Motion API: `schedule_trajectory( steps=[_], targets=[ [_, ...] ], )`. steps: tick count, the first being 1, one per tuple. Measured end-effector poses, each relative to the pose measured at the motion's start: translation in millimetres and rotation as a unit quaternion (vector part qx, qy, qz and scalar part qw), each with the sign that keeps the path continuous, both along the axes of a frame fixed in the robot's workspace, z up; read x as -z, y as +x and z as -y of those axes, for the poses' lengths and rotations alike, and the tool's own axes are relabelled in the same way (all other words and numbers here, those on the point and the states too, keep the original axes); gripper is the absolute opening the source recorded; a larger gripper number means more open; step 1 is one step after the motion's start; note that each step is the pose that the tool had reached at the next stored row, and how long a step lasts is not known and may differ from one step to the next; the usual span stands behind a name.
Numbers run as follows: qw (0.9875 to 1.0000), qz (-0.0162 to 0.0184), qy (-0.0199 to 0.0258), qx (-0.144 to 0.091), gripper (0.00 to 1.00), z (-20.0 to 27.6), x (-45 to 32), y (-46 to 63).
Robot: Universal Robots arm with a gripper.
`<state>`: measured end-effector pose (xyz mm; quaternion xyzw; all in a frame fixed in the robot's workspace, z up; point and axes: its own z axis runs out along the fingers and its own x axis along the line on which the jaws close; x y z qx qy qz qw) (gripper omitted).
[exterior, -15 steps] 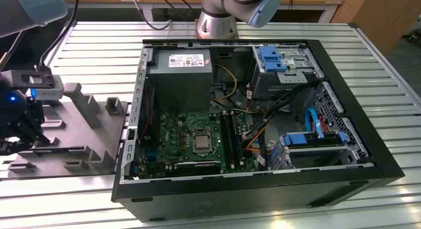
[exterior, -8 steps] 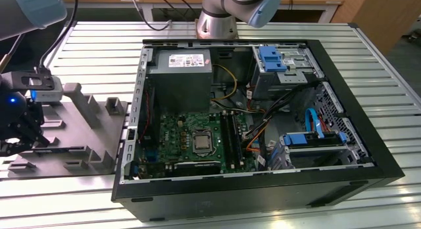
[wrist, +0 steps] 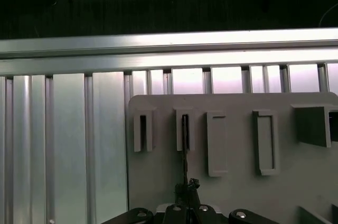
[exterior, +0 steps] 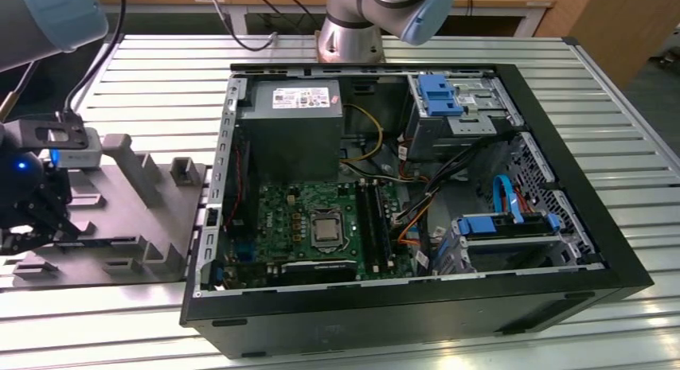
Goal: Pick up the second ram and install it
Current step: 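Pick up the second ram and move it above second insertion slot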
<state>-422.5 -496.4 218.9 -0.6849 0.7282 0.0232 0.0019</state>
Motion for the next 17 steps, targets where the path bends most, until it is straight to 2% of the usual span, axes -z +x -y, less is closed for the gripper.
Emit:
schedule_trajectory(
  steps=[8, 17],
  targets=[
    [1.0000, 0.0000, 0.0000, 0.000, 0.10, -0.8, 4.7, -2.0],
    [1.0000, 0.0000, 0.0000, 0.000, 0.11, -1.0, 5.3, -2.3]
  ],
)
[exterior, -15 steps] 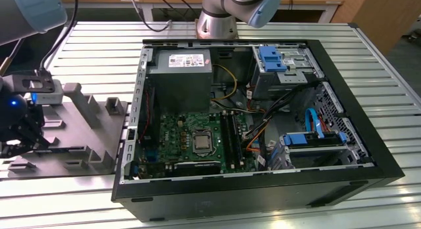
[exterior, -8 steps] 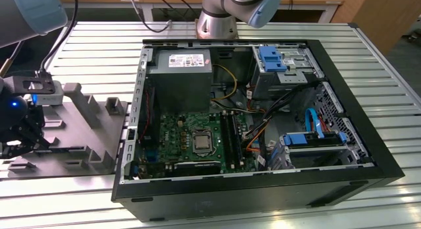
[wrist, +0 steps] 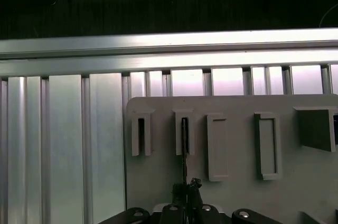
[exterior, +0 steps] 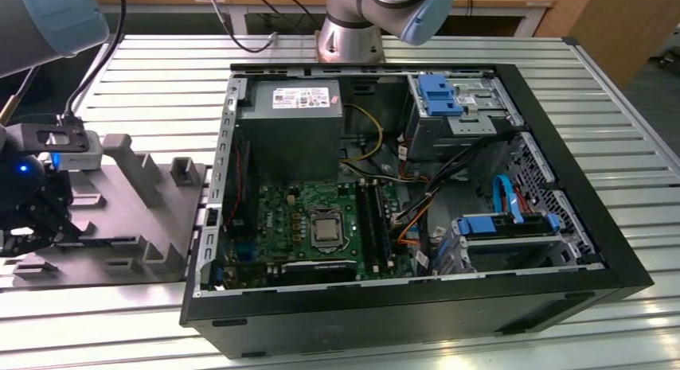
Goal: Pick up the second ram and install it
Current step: 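Pick up the second ram and move it above second insertion slot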
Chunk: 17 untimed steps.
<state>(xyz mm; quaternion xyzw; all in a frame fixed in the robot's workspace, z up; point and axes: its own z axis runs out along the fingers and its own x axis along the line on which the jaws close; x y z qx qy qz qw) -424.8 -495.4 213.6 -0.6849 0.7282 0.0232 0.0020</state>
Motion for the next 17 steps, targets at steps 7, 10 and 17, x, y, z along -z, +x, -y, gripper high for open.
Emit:
schedule_trajectory(
  steps=[7, 10, 17],
  targets=[
    [1.0000, 0.0001, 0.0001, 0.000, 0.36, 0.0, 0.5, 0.0],
    [1.0000, 0.0001, 0.0006, -0.007, 0.36, -0.2, 3.5, -0.4],
    [0.9998, 0.0001, 0.0012, -0.019, 0.36, -1.5, 8.3, -5.5]
  ],
)
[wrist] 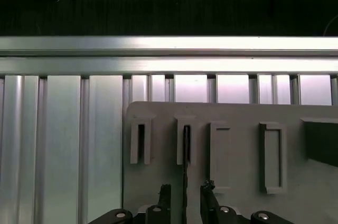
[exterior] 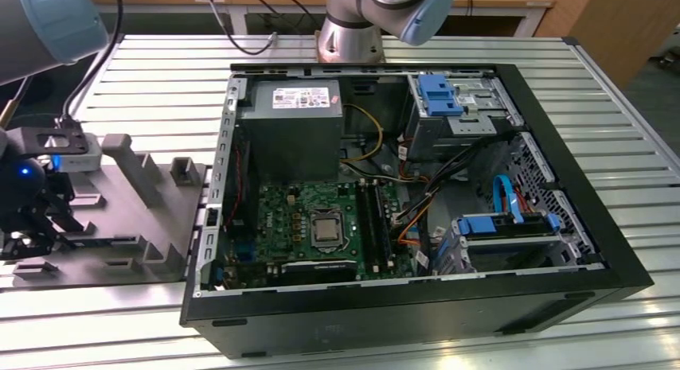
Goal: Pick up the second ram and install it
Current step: 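Pick up the second ram and move it above second insertion slot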
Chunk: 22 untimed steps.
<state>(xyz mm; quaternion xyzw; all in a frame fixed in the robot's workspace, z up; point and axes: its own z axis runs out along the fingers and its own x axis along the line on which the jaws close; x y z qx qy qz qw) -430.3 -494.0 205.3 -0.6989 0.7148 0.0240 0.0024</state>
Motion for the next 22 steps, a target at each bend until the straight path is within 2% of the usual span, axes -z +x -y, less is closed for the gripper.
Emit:
schedule_trajectory(
  steps=[7, 14, 17, 18, 22],
  targets=[
    [1.0000, 0.0000, 0.0000, -0.001, 0.36, -0.6, 5.8, -2.3],
    [1.0000, 0.0000, 0.0000, -0.001, 0.36, -0.6, 6.0, -2.3],
    [1.0000, 0.0000, 0.0000, -0.001, 0.34, -0.6, 6.0, -2.3],
    [1.0000, 0.0000, 0.0001, -0.001, 0.27, -0.6, 6.0, -2.3],
    [1.0000, 0.0000, 0.0001, -0.002, 0.26, -0.6, 6.0, -2.3]
  ],
)
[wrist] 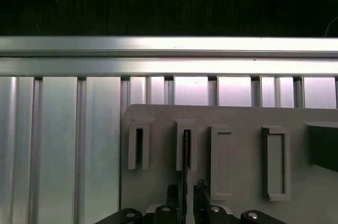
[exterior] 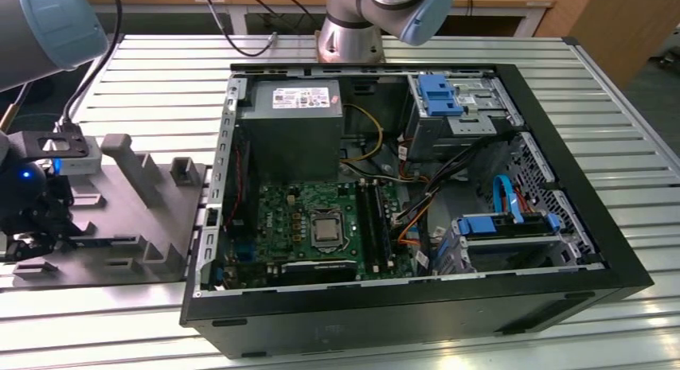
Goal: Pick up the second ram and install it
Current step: 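Pick up the second ram and move it above second insertion slot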
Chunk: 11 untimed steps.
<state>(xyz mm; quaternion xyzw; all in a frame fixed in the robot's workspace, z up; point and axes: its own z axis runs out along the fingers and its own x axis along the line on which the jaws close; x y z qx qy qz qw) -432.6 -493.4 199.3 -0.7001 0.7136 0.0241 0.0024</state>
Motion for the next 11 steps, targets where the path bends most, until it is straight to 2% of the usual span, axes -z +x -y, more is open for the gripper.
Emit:
schedule_trajectory(
  steps=[1, 2, 11],
  targets=[
    [1.0000, 0.0000, 0.0000, 0.000, 0.26, 0.0, 0.0, 0.0],
    [1.0000, 0.0000, 0.0000, 0.000, 0.19, 0.0, 0.0, 0.0],
    [1.0000, 0.0000, 0.0001, 0.000, 0.19, 0.0, 0.1, 1.6]
  ],
)
